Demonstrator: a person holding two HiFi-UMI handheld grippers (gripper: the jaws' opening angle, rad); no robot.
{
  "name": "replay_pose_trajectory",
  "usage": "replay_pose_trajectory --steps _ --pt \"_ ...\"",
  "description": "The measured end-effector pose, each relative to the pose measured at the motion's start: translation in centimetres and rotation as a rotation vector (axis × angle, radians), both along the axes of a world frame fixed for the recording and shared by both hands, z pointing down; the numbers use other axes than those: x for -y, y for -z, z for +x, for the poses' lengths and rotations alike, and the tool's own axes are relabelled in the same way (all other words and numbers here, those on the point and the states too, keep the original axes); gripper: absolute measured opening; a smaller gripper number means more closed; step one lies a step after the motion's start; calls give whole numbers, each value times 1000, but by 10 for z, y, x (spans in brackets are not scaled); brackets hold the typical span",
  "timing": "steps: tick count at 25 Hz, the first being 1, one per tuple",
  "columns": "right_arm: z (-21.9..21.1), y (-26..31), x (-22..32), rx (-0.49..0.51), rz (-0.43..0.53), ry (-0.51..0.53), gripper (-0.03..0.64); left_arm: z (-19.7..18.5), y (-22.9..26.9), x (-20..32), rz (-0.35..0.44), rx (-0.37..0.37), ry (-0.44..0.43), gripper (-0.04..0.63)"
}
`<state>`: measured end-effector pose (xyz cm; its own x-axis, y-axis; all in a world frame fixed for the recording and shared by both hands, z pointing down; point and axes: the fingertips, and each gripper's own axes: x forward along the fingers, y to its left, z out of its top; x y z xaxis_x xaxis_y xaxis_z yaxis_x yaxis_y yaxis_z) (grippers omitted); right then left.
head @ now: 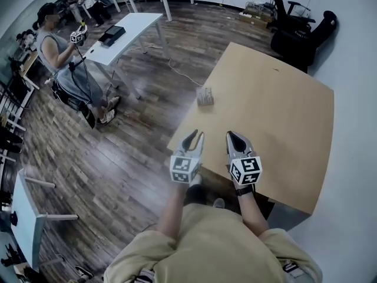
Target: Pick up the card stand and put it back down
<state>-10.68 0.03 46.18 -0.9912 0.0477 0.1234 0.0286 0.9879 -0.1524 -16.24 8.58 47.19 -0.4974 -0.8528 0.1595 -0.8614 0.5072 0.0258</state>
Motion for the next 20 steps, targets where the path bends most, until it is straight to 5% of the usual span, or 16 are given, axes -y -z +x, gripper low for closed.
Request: replay_pose_trajectory --steps 11,20 --pt "29 29 -21 48 83 28 5 36 47 -21 81 88 142 0" --pt "36 40 -15 64 101 8 5 40 47 -19 65 96 135 0"
